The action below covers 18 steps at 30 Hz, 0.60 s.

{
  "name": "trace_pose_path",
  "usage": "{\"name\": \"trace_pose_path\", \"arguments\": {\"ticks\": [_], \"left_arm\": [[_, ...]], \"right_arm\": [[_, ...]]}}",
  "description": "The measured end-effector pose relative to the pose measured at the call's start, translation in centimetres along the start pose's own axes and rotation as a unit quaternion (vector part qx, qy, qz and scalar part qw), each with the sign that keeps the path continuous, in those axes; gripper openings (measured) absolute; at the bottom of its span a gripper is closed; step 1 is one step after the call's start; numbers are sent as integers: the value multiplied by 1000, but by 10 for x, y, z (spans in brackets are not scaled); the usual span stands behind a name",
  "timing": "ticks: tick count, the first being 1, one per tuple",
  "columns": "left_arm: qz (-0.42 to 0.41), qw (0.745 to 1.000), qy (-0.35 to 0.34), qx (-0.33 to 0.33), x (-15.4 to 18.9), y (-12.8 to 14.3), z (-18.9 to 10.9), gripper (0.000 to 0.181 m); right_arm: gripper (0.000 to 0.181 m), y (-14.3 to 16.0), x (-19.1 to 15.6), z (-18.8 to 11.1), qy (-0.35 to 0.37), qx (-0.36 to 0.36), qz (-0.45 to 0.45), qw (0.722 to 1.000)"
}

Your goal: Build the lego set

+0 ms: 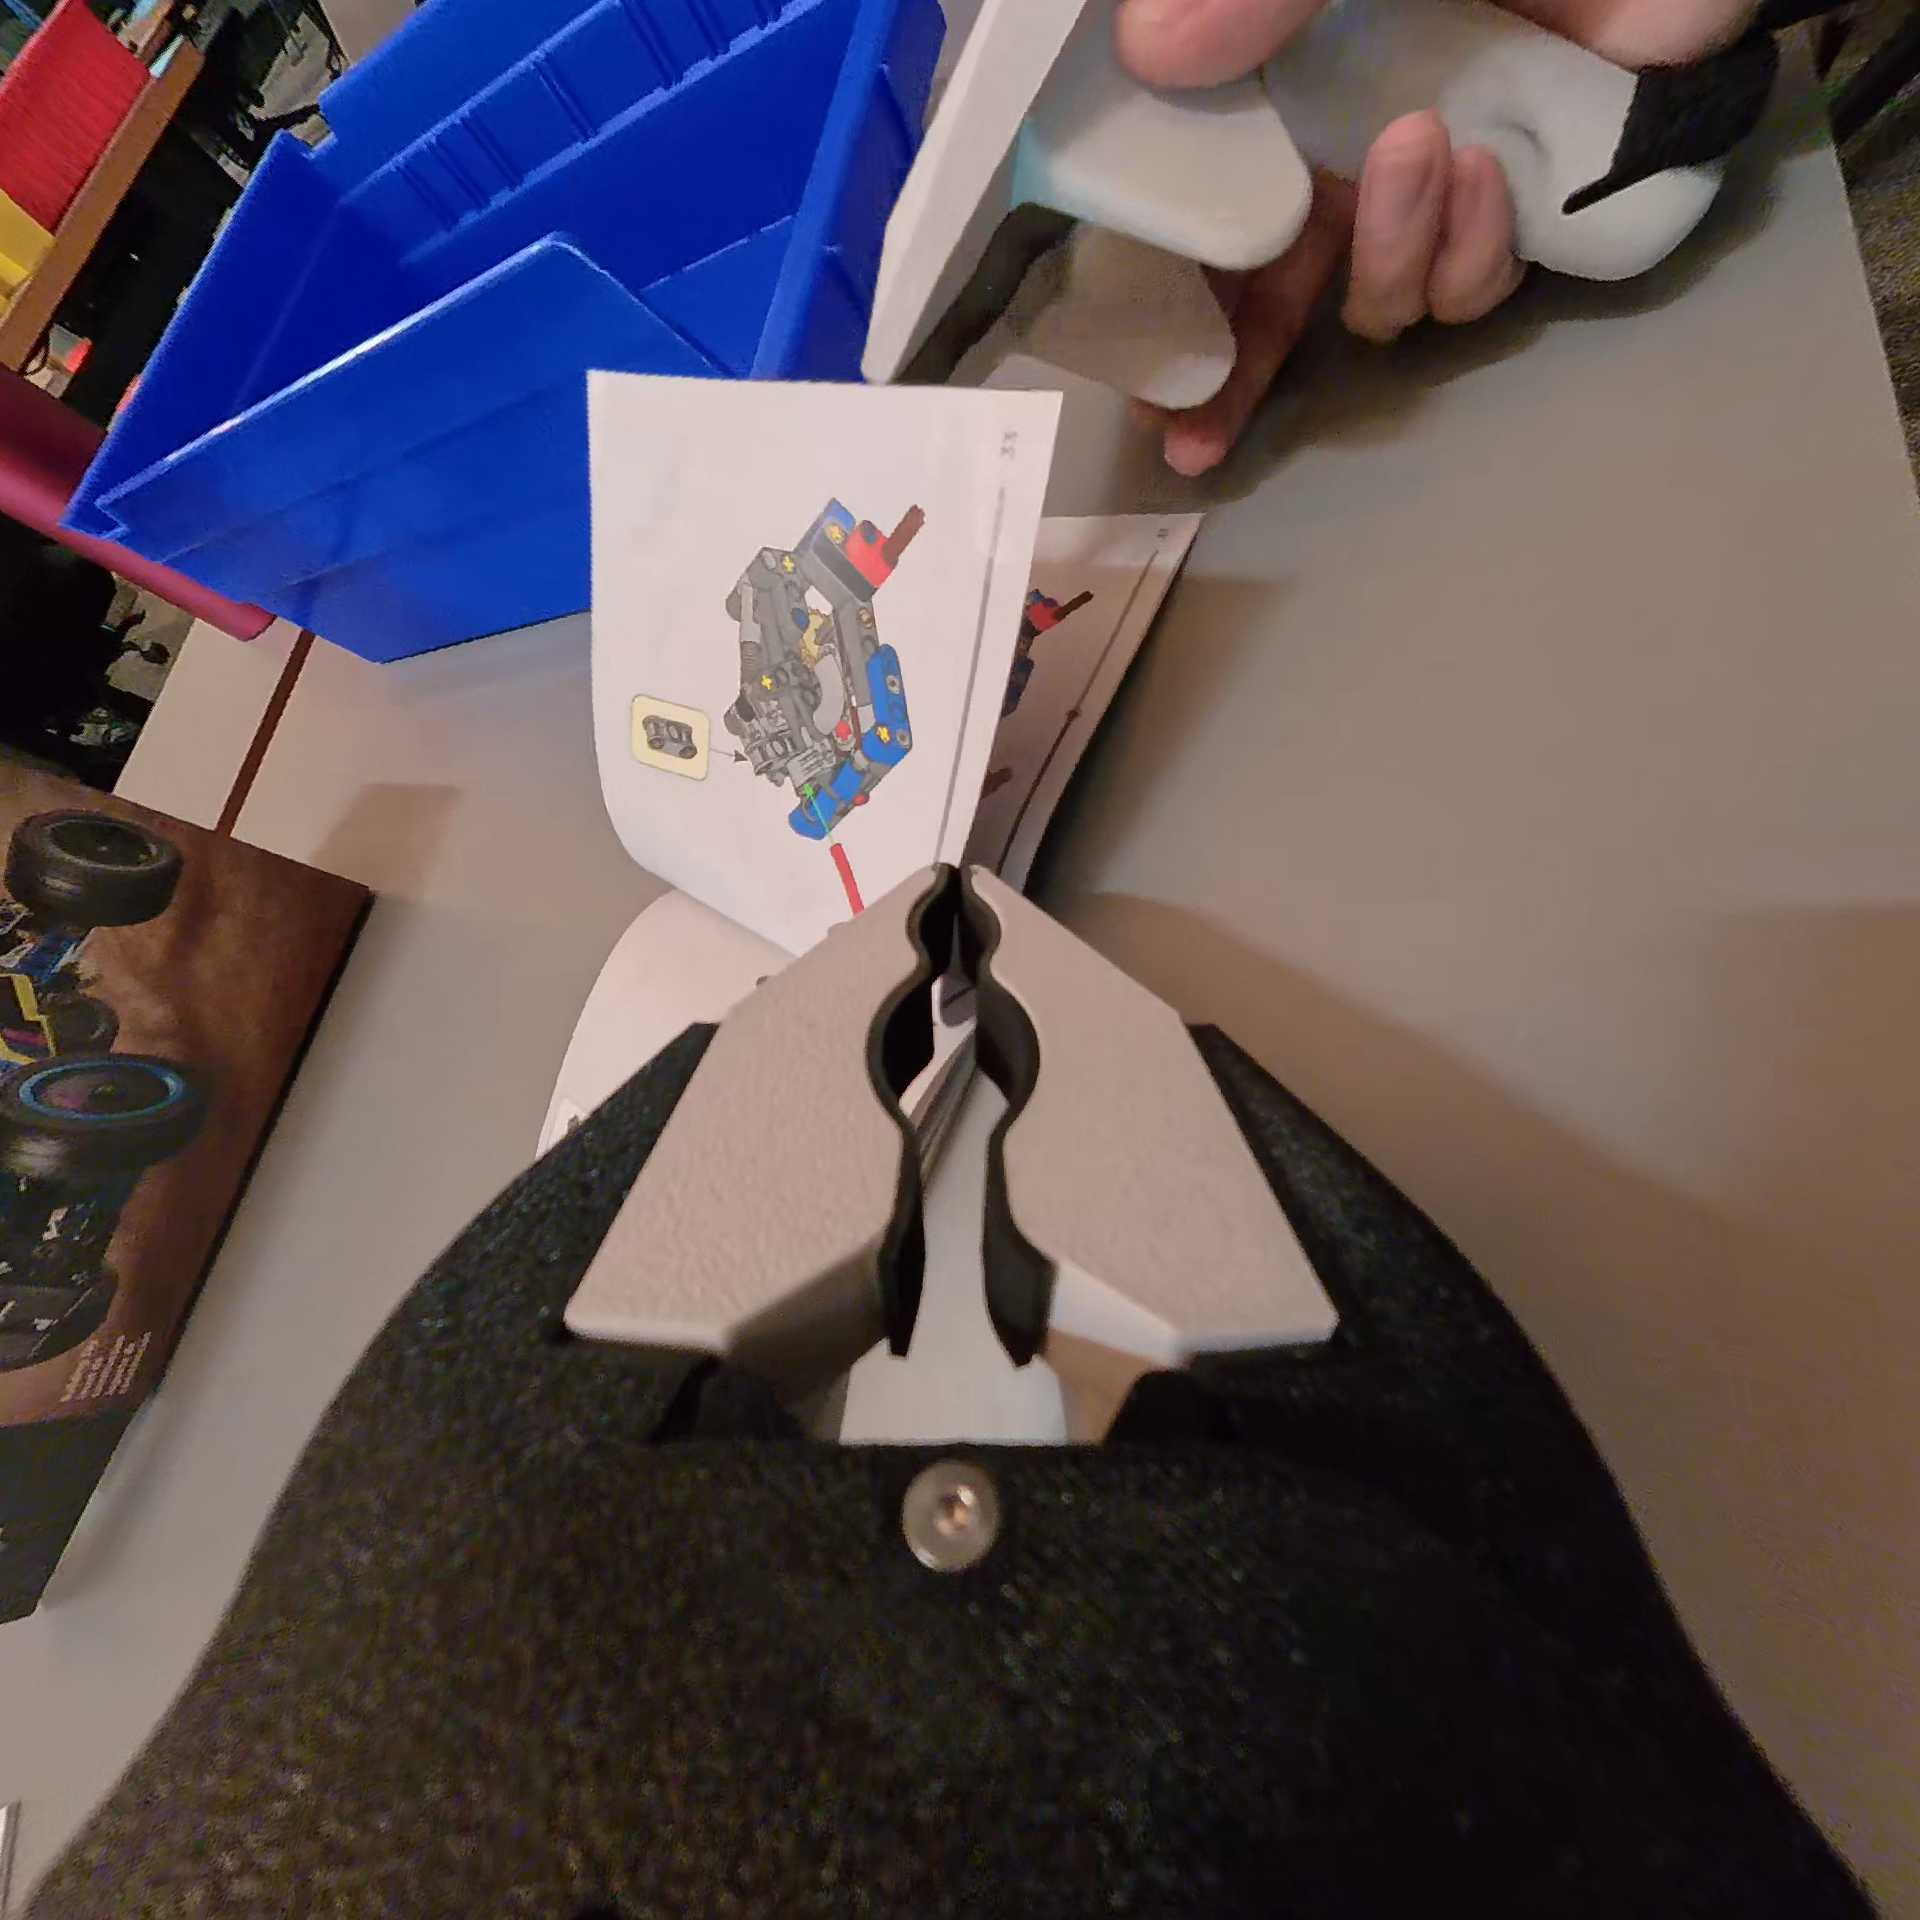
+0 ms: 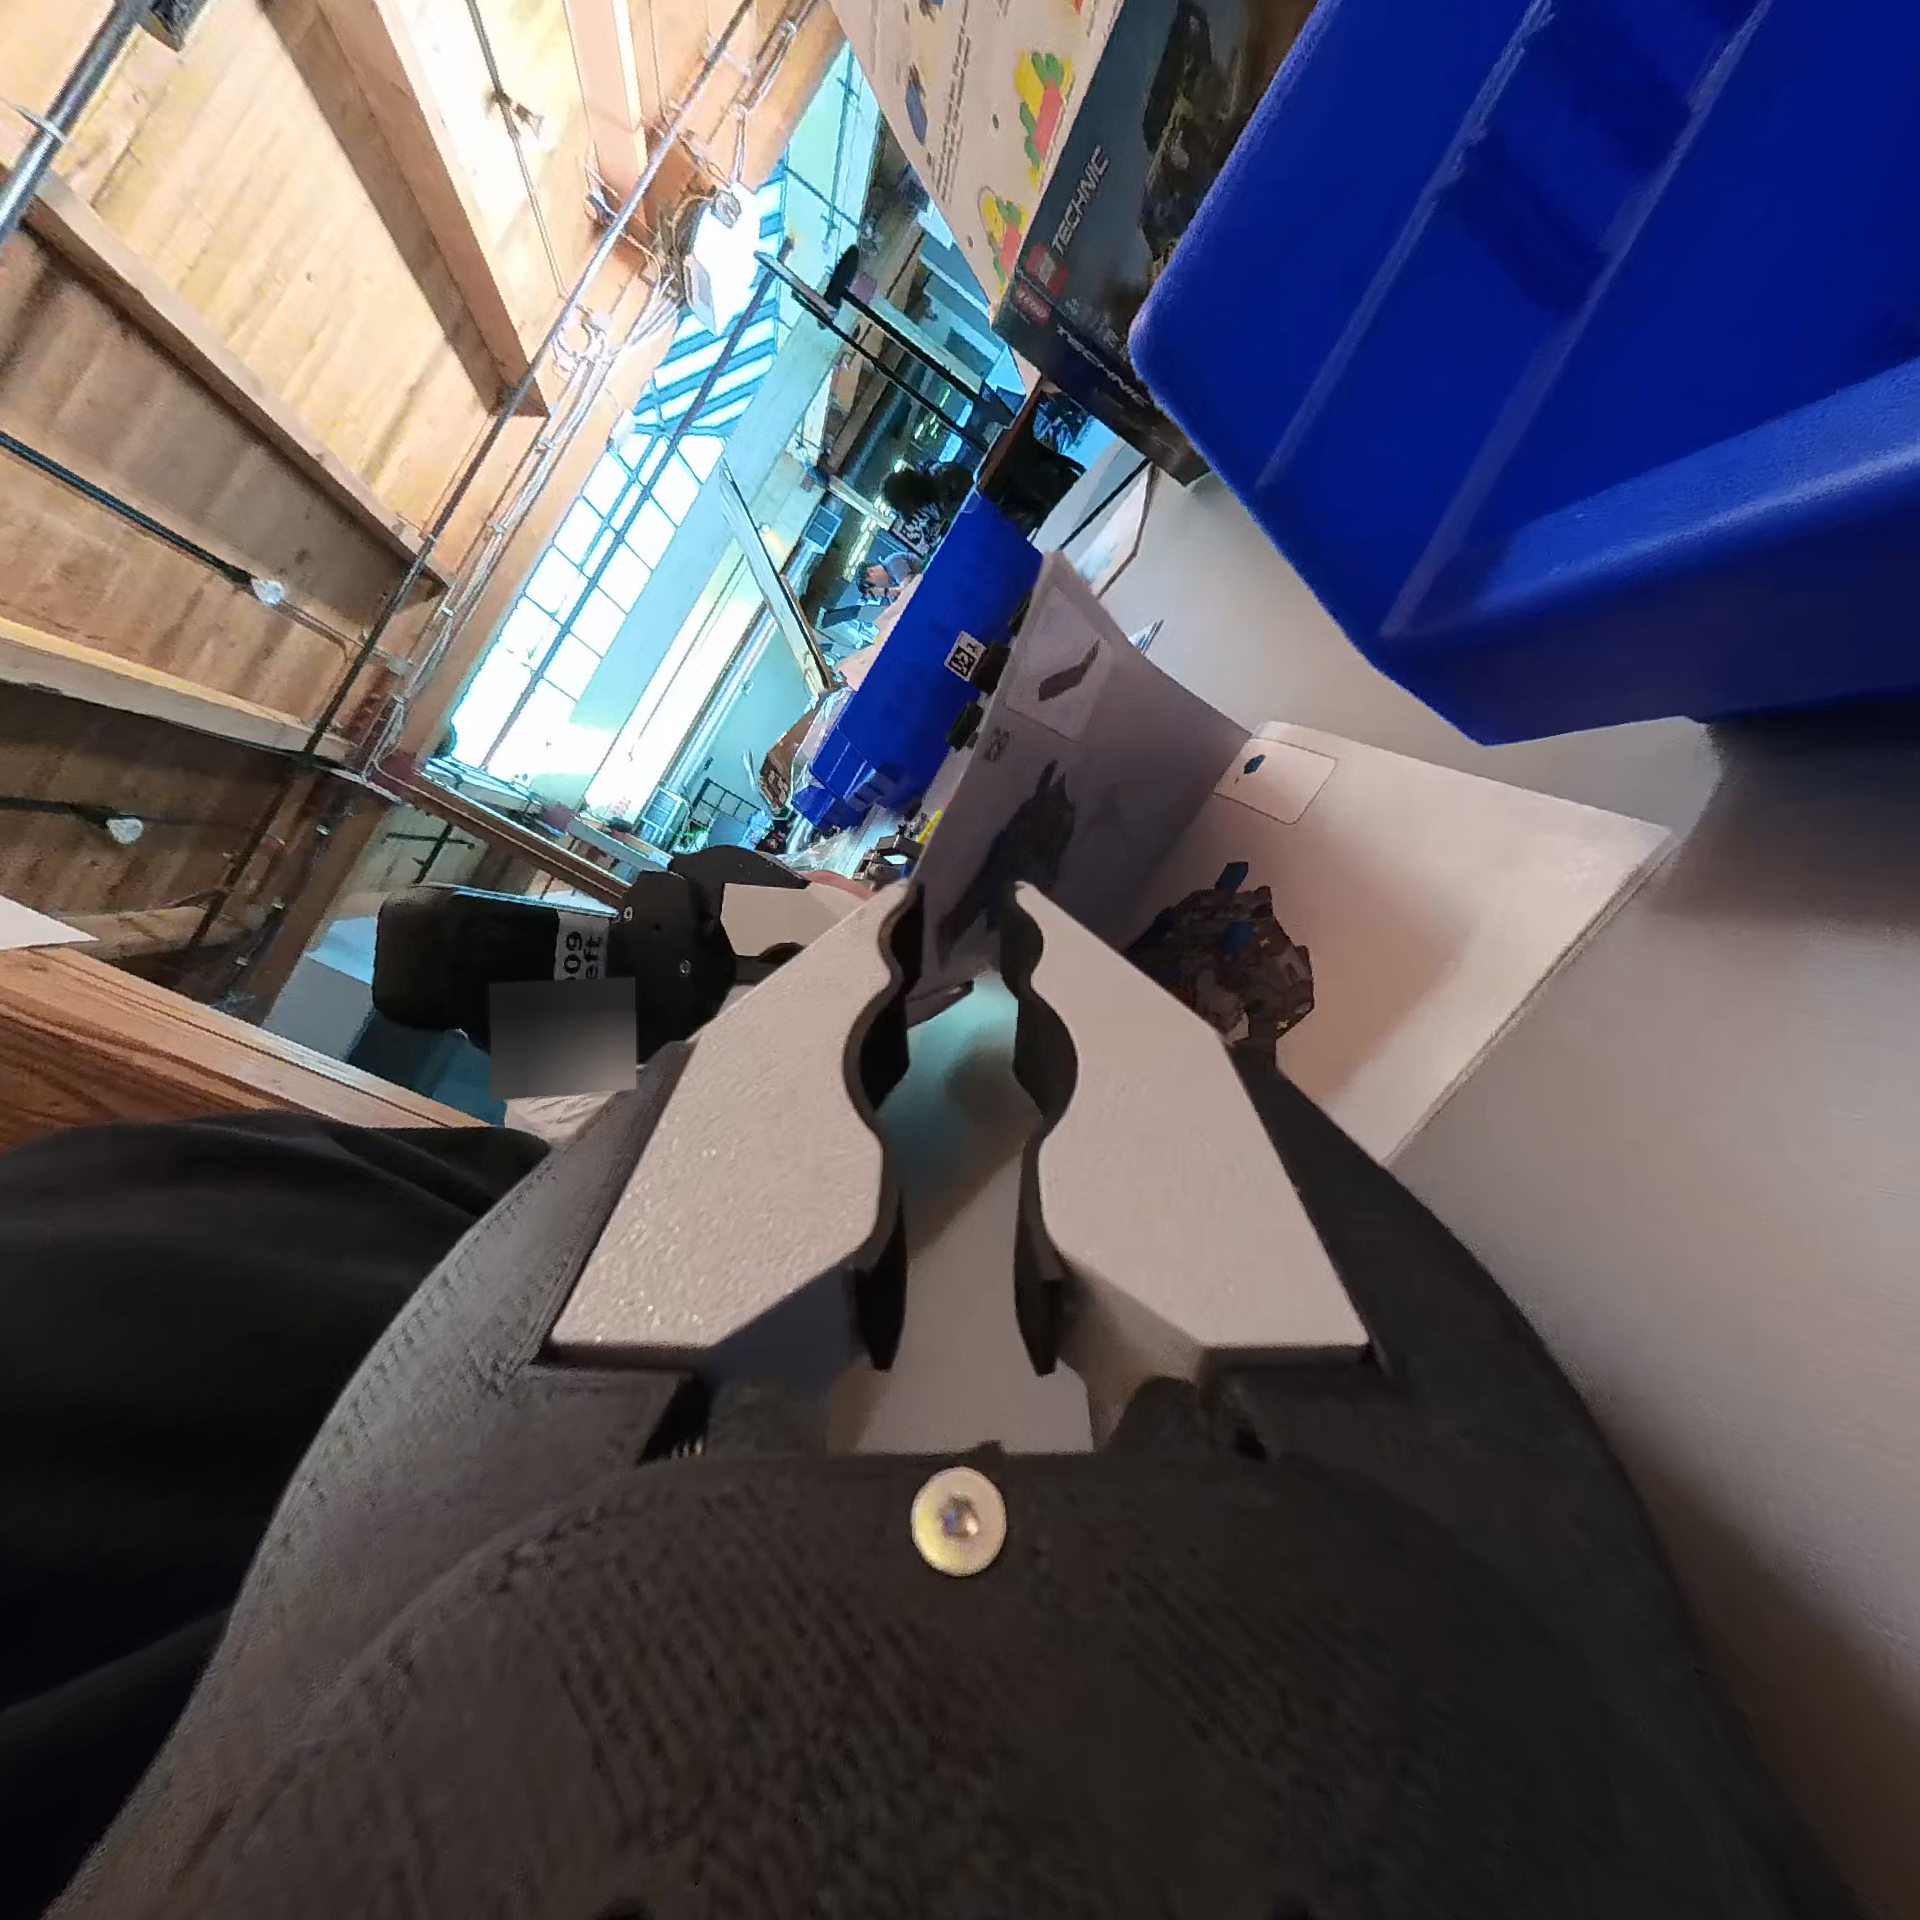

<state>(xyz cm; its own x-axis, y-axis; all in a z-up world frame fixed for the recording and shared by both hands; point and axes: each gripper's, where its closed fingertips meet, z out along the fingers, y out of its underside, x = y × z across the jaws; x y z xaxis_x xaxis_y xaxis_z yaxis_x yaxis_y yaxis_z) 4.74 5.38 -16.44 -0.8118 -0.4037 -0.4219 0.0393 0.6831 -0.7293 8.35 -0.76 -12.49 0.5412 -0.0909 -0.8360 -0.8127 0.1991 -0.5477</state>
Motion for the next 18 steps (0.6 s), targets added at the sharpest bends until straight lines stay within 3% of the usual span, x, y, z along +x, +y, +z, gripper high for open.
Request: {"name": "trace_pose_path", "arguments": {"ticks": [11, 18], "left_arm": [[-3, 1000, -2, -1, -1, 2, 0, 0], [-4, 1000, -2, -1, -2, 2, -1, 0]], "right_arm": [[26, 6, -5, 2, -11, -16, -8, 1000], [11, 9, -6, 5, -12, -26, -9, 1000]]}}
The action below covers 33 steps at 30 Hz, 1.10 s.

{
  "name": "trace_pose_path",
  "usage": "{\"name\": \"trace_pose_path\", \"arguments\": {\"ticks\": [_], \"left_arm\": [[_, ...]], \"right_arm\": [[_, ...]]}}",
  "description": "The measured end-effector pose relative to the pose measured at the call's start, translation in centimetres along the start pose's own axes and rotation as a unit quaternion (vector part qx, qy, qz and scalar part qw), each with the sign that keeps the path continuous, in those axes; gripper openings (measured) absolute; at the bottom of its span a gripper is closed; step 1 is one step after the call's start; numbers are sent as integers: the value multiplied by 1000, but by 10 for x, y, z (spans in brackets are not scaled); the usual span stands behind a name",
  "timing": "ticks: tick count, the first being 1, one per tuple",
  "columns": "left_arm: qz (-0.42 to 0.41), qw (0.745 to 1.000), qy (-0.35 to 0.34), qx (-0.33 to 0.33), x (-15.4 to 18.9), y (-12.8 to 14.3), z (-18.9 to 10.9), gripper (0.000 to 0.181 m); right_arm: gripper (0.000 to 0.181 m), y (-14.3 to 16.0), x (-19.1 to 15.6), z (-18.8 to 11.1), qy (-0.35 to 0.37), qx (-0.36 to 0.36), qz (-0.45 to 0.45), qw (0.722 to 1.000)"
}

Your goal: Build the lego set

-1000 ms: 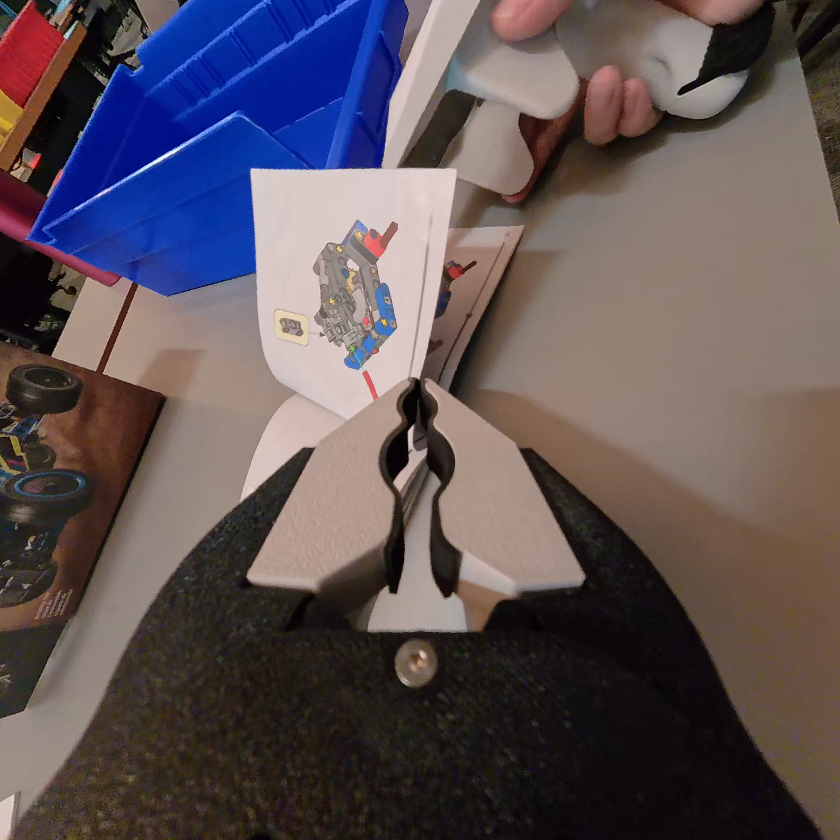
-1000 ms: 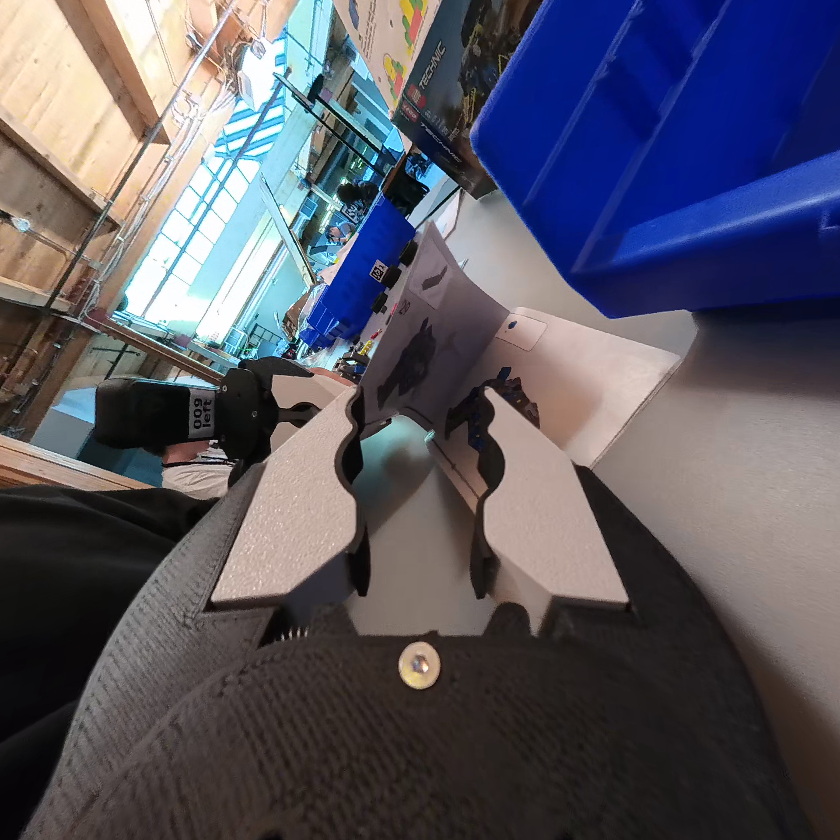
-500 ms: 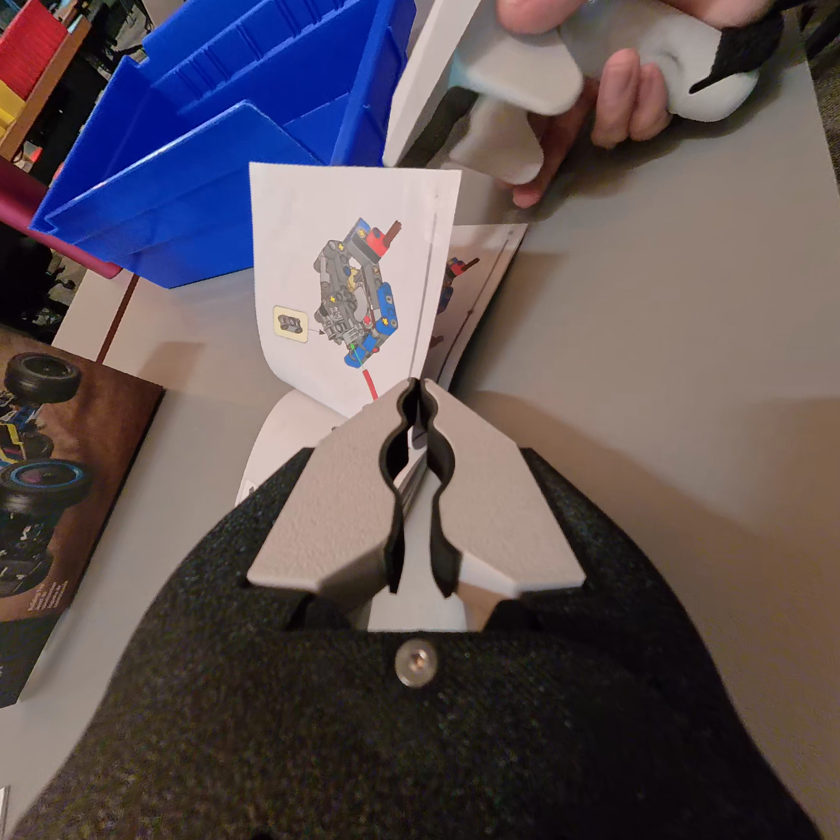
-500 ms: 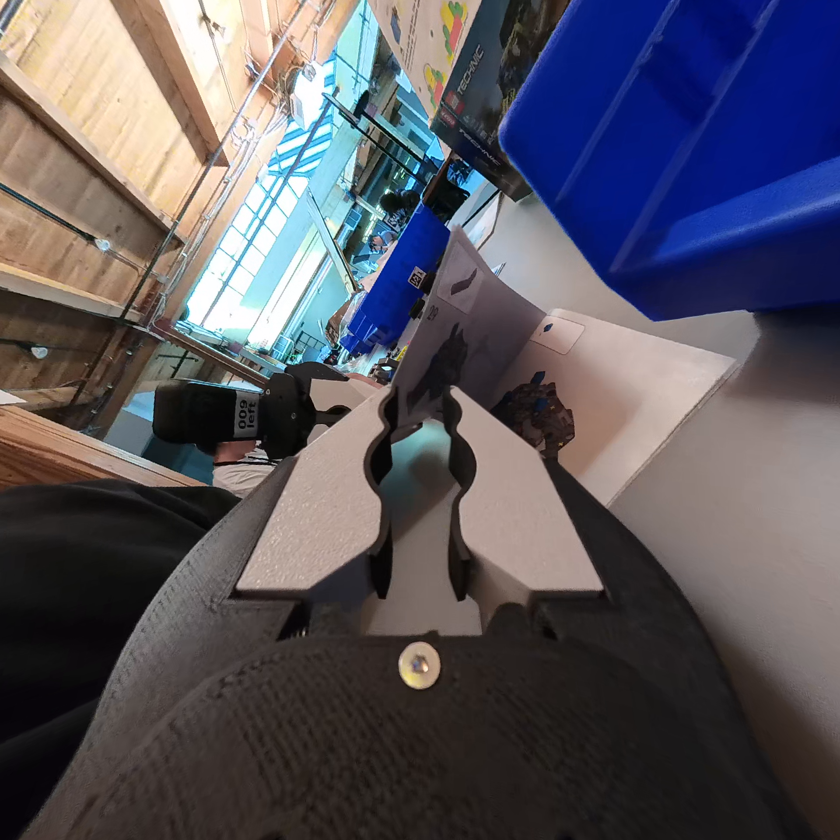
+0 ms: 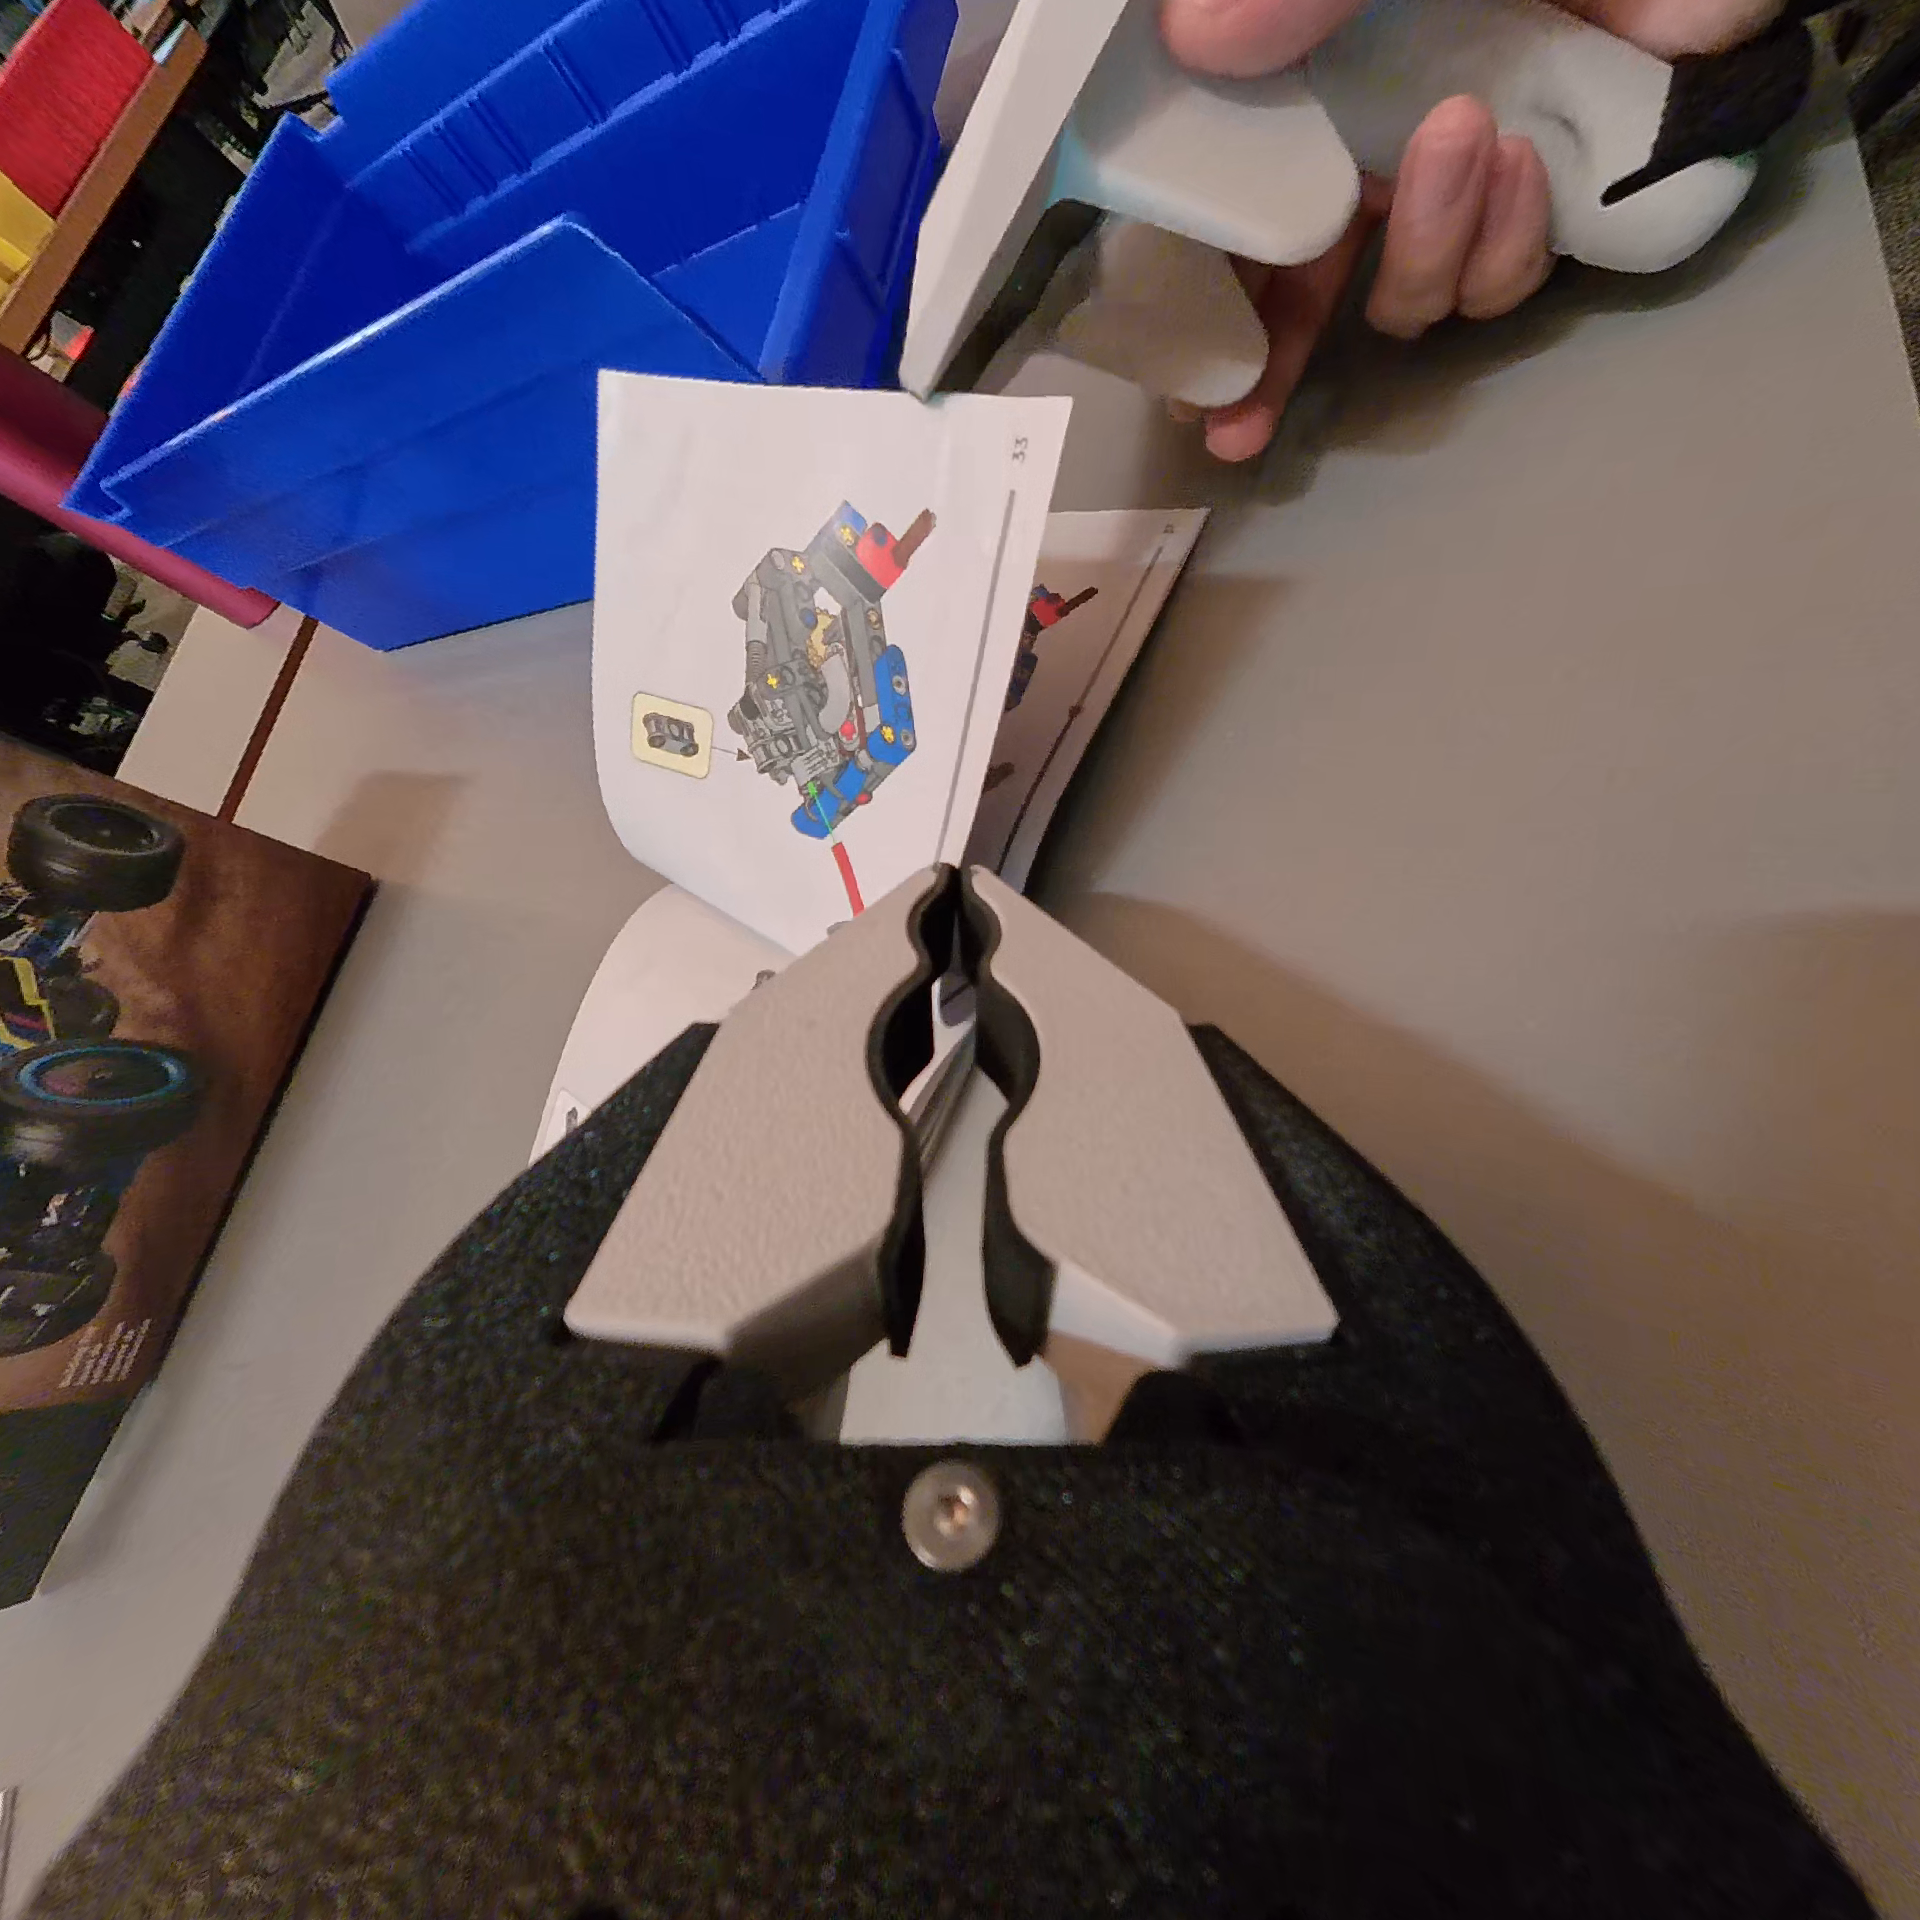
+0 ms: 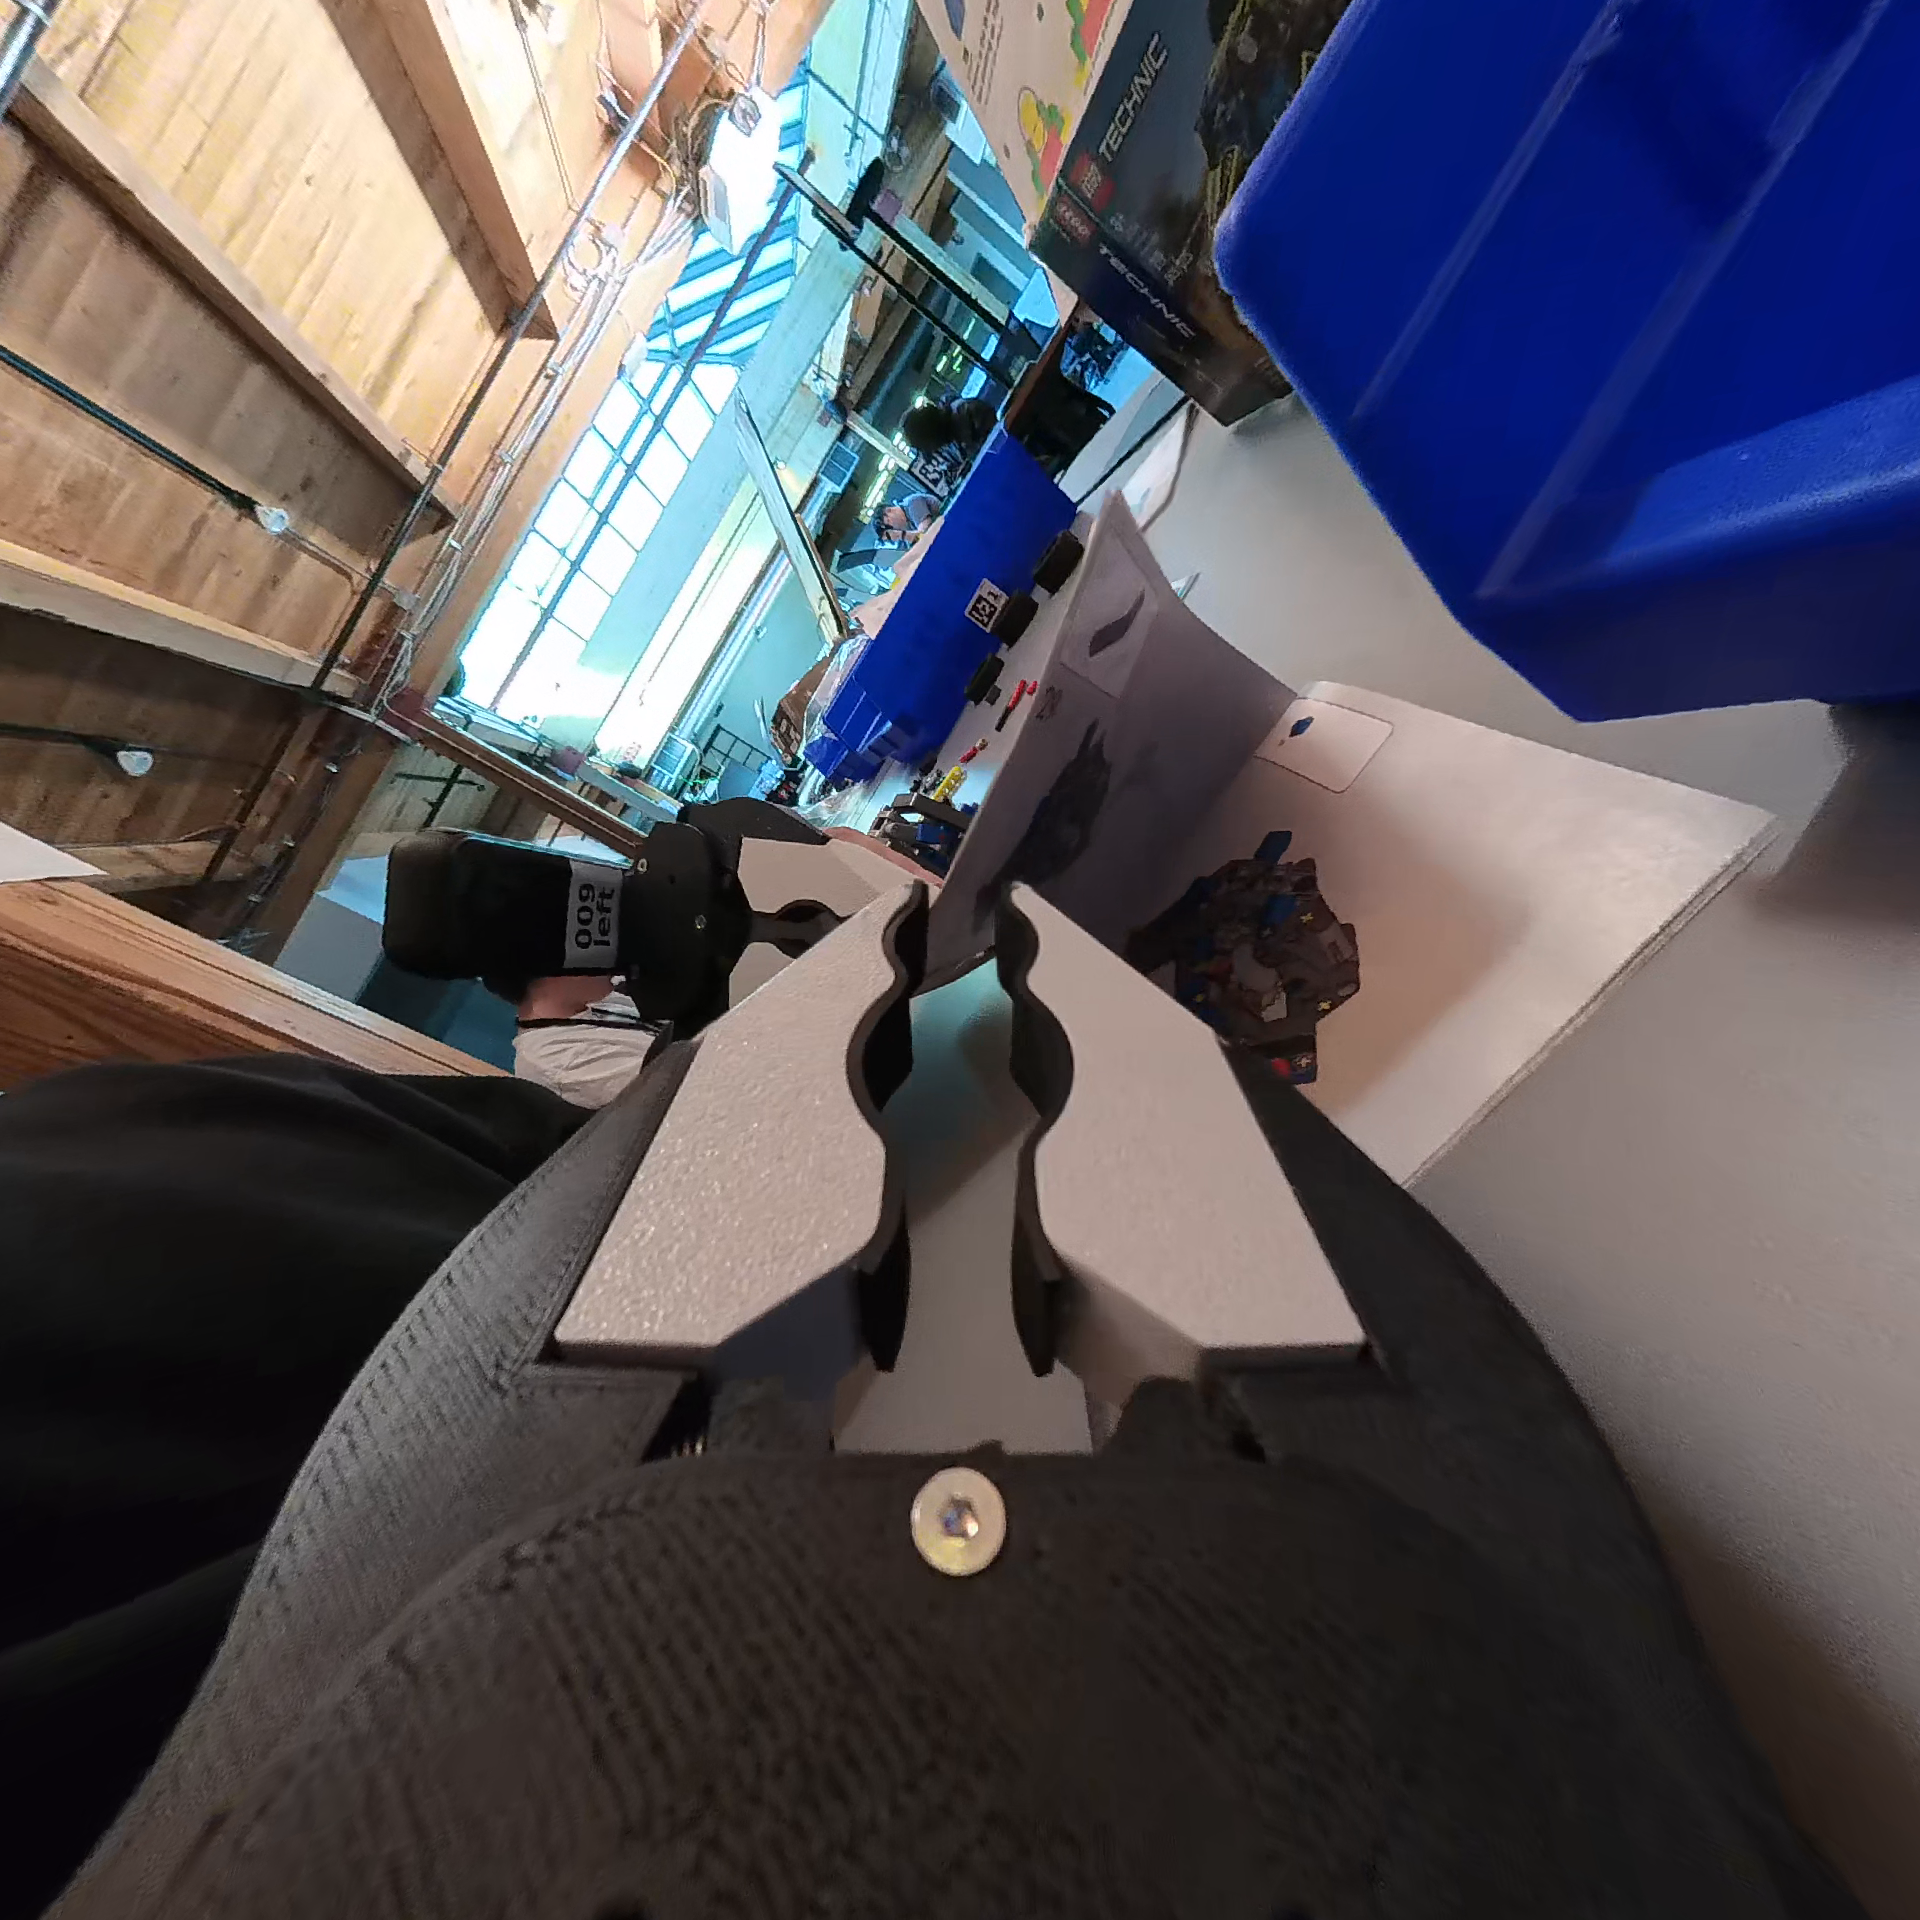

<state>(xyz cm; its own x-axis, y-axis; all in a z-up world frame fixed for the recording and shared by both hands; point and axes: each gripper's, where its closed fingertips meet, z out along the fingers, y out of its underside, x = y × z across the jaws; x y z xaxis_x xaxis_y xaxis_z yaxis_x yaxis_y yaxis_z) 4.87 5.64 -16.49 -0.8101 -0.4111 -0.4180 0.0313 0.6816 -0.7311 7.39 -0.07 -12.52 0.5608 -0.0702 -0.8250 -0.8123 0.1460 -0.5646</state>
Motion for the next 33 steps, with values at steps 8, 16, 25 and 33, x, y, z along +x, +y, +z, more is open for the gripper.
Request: {"name": "trace_pose_path", "arguments": {"ticks": [8, 16, 25, 33], "left_arm": [[-2, 1000, -1, 1, -1, 0, -1, 0], [-3, 1000, 0, 0, 0, 0, 0, 0], [-5, 1000, -2, -1, -2, 0, -1, 0], [-4, 1000, -4, -2, -2, 0, -1, 0]], "right_arm": [[7, 1, -3, 0, -8, -2, -3, 1000], [9, -2, -6, -1, -20, 6, 2, 1000], [0, -1, -7, -1, -23, 3, 0, 1000], [0, 0, -5, 0, -15, 2, -4, 1000]]}}
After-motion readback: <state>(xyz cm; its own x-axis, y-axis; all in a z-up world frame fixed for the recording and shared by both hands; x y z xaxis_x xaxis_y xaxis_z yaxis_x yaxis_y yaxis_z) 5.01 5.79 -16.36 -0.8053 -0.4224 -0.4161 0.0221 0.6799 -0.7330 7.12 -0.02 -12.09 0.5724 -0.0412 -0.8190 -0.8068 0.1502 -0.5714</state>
